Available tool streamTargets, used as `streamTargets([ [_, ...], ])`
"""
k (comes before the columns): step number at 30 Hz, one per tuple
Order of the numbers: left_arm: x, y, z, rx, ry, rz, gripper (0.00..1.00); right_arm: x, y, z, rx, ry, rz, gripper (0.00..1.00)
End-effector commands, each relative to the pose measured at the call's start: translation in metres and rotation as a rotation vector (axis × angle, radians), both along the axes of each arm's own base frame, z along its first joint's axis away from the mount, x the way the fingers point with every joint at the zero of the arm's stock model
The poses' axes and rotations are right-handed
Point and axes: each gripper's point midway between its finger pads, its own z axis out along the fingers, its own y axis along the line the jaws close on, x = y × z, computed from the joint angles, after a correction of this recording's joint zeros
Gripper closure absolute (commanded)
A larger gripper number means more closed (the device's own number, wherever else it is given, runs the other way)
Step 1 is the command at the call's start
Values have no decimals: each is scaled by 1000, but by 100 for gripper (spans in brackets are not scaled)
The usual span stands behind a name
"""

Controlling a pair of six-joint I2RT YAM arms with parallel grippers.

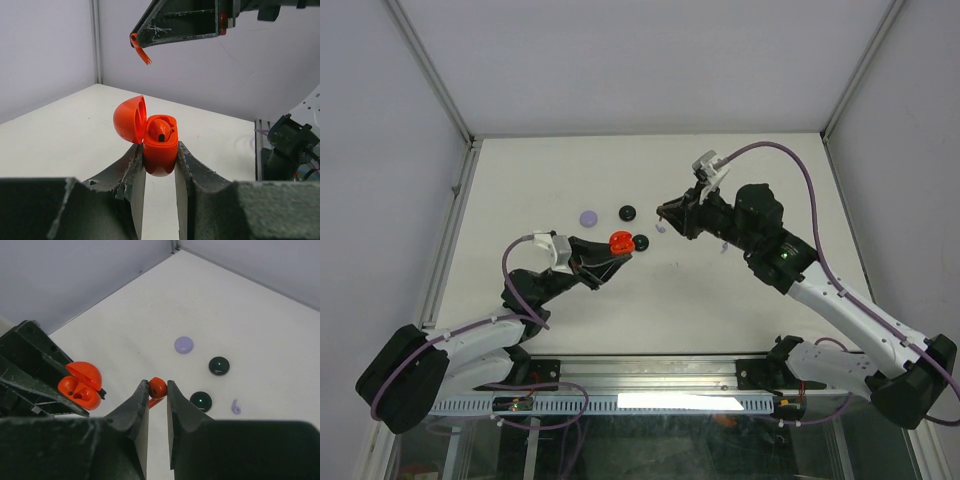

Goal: Insert the wireless bluetooth earbuds into the charging case
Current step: Place the earbud in the charging case.

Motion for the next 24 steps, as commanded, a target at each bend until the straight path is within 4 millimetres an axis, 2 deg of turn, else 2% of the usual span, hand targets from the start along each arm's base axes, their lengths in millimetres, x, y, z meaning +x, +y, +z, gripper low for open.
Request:
streamTargets([
  [1, -4, 1, 42, -129, -52, -25, 100, -25, 20, 47, 123, -188, 184, 90],
  [7, -1, -5, 44, -123, -18, -51, 100, -52, 39, 54, 156, -227, 335, 90],
  [11, -2, -5, 47, -134, -4, -57, 100, -62, 46, 54, 151, -243, 384, 90],
  [20, -2, -8, 48, -141, 35, -84, 100, -66, 61, 43, 112, -248, 410, 90],
  [24, -4, -10, 52, -149, 43, -103, 100, -59, 62, 36, 79, -262, 362, 90],
])
